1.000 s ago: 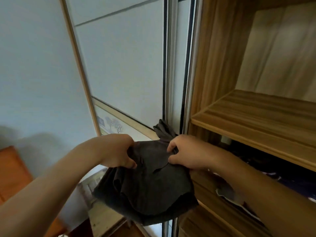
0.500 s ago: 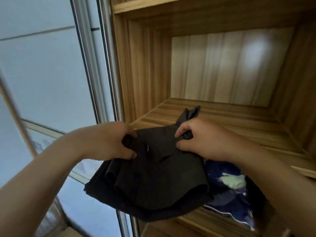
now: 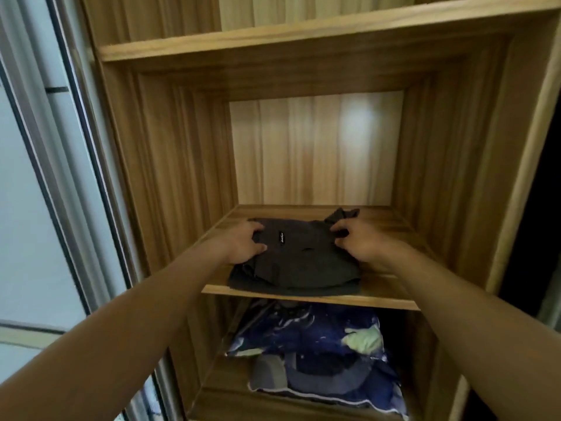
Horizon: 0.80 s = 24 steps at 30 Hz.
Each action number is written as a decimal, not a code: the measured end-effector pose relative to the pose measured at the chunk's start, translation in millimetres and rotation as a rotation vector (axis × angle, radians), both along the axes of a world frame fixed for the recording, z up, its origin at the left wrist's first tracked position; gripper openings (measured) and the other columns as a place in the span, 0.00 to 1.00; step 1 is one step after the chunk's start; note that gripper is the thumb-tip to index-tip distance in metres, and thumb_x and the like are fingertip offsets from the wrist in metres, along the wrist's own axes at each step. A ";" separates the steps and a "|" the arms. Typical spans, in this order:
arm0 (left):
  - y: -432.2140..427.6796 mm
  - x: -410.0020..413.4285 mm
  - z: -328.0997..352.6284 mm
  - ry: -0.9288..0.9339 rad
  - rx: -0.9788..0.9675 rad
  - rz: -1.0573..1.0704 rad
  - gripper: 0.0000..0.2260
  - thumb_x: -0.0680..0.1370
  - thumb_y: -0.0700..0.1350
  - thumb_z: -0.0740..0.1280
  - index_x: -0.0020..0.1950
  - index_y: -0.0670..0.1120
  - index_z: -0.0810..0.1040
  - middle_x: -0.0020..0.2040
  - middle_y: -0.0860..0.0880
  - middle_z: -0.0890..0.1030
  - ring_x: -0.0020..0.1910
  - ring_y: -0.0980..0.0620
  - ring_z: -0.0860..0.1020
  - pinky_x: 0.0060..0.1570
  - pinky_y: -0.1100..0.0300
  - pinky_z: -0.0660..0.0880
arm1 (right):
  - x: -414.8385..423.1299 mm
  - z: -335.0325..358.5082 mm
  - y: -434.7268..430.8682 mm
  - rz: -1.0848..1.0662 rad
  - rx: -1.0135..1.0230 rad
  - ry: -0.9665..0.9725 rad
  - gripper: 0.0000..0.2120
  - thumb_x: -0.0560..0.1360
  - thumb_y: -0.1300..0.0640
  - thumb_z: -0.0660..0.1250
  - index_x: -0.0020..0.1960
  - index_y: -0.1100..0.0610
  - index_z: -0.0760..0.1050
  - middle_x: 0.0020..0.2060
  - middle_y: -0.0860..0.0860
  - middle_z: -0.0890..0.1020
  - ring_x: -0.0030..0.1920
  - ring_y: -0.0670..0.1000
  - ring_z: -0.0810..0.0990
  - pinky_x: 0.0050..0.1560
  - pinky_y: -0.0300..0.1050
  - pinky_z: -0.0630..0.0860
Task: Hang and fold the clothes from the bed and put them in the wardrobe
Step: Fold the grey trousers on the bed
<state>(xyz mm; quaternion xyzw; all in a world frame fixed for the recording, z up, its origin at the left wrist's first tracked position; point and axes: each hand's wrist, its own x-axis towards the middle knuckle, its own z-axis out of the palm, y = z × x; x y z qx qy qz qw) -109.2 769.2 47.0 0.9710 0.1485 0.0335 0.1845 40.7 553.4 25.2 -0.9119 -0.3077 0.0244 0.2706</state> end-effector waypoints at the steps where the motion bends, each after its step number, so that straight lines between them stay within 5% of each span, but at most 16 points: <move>1: 1.4 4.5 -8.7 0.035 0.001 -0.001 0.27 0.83 0.52 0.65 0.80 0.46 0.63 0.76 0.46 0.68 0.73 0.46 0.68 0.68 0.62 0.64 | 0.7 -6.0 -0.9 -0.008 -0.104 -0.044 0.18 0.82 0.50 0.64 0.71 0.52 0.74 0.70 0.56 0.74 0.71 0.58 0.70 0.70 0.49 0.68; 5: 7.1 -4.0 -29.8 0.201 0.106 -0.092 0.40 0.77 0.71 0.58 0.83 0.55 0.49 0.83 0.47 0.48 0.81 0.47 0.52 0.77 0.55 0.53 | -27.3 -22.4 -7.8 0.082 -0.316 -0.122 0.45 0.68 0.18 0.45 0.77 0.40 0.62 0.78 0.53 0.61 0.77 0.61 0.56 0.76 0.62 0.56; 7: 5.5 -13.3 -34.3 0.310 0.184 -0.169 0.47 0.70 0.79 0.56 0.81 0.62 0.41 0.83 0.48 0.40 0.81 0.46 0.47 0.77 0.52 0.49 | -48.9 -33.0 -8.1 0.174 -0.405 -0.120 0.55 0.58 0.12 0.38 0.80 0.37 0.49 0.81 0.49 0.54 0.79 0.58 0.51 0.75 0.63 0.55; 9: 3.1 -9.5 -37.9 0.391 0.206 -0.194 0.45 0.72 0.78 0.56 0.80 0.63 0.38 0.82 0.48 0.37 0.81 0.44 0.44 0.78 0.50 0.48 | -51.9 -37.6 -5.2 0.210 -0.490 -0.135 0.50 0.62 0.14 0.41 0.79 0.35 0.41 0.82 0.49 0.50 0.80 0.57 0.48 0.76 0.63 0.54; 12: 1.8 17.7 -38.1 0.382 0.201 -0.197 0.40 0.76 0.73 0.54 0.81 0.61 0.39 0.82 0.46 0.37 0.81 0.42 0.44 0.79 0.48 0.48 | -33.4 -30.9 -3.8 0.180 -0.505 -0.095 0.40 0.74 0.22 0.47 0.80 0.35 0.42 0.82 0.51 0.48 0.81 0.57 0.47 0.78 0.61 0.53; 18: -5.1 98.3 -40.9 0.362 0.200 -0.212 0.39 0.77 0.73 0.54 0.81 0.61 0.40 0.82 0.47 0.37 0.81 0.40 0.45 0.79 0.46 0.48 | 22.9 -26.9 -0.9 -0.020 -0.591 -0.083 0.33 0.79 0.29 0.47 0.81 0.36 0.42 0.82 0.53 0.47 0.81 0.59 0.44 0.77 0.63 0.49; 24: -33.5 168.4 -39.9 0.347 0.250 -0.197 0.39 0.78 0.72 0.52 0.82 0.58 0.41 0.82 0.43 0.39 0.80 0.35 0.45 0.78 0.44 0.49 | 66.6 -25.6 -2.4 -0.322 -0.688 -0.294 0.27 0.82 0.34 0.50 0.79 0.36 0.53 0.76 0.55 0.61 0.74 0.60 0.58 0.68 0.61 0.57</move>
